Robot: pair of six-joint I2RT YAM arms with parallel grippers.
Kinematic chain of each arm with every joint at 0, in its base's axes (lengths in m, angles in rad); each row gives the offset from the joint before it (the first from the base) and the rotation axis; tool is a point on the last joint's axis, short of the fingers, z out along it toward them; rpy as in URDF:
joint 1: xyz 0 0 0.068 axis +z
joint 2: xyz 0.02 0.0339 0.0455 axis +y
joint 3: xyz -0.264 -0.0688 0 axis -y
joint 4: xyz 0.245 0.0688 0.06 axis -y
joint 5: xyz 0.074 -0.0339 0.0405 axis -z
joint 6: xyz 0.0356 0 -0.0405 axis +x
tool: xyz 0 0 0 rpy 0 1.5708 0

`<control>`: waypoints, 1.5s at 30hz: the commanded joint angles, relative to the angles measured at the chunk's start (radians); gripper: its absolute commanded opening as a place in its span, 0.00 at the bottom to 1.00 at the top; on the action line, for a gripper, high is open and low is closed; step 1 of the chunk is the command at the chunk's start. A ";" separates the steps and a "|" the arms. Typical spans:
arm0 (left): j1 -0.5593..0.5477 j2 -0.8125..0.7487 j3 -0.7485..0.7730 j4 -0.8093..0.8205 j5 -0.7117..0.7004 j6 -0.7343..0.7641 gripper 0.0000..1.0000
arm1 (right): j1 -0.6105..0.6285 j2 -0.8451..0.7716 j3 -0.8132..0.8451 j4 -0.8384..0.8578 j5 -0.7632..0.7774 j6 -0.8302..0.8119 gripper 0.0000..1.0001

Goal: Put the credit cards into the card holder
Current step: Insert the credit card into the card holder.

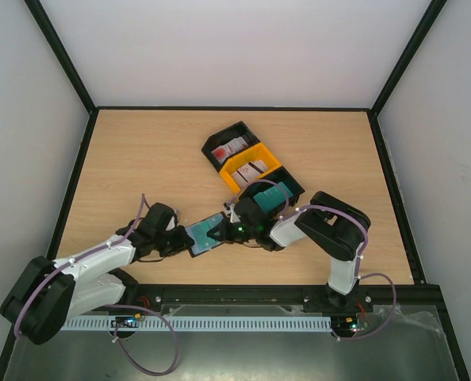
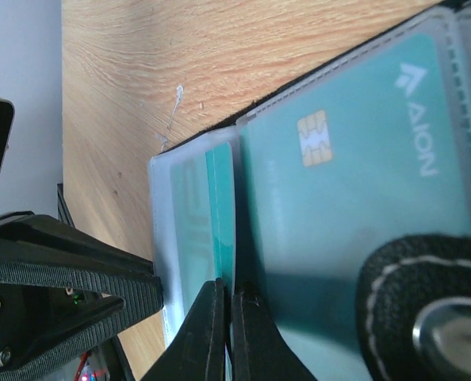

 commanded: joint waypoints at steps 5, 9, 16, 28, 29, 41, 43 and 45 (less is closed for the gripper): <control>0.005 0.037 -0.022 0.020 -0.009 0.019 0.12 | 0.014 0.030 0.013 -0.167 -0.045 -0.090 0.02; 0.005 0.038 -0.022 0.017 -0.015 0.020 0.12 | 0.017 0.044 0.033 -0.173 -0.051 -0.097 0.02; 0.004 0.038 -0.021 0.015 -0.017 0.019 0.12 | 0.039 0.062 0.064 -0.145 -0.060 -0.087 0.02; 0.004 0.042 -0.019 0.022 -0.018 0.020 0.12 | 0.039 -0.045 0.041 -0.214 0.056 -0.065 0.33; 0.005 0.042 -0.019 0.024 -0.017 0.020 0.12 | 0.039 -0.041 0.043 -0.215 0.058 -0.059 0.37; 0.004 0.052 -0.021 0.051 -0.006 0.024 0.13 | 0.130 -0.043 0.185 -0.490 0.259 -0.186 0.38; 0.005 0.053 -0.023 0.054 -0.006 0.022 0.13 | 0.149 -0.037 0.210 -0.534 0.294 -0.204 0.38; 0.005 0.052 -0.027 0.055 -0.008 0.021 0.14 | 0.160 -0.034 0.230 -0.565 0.315 -0.218 0.38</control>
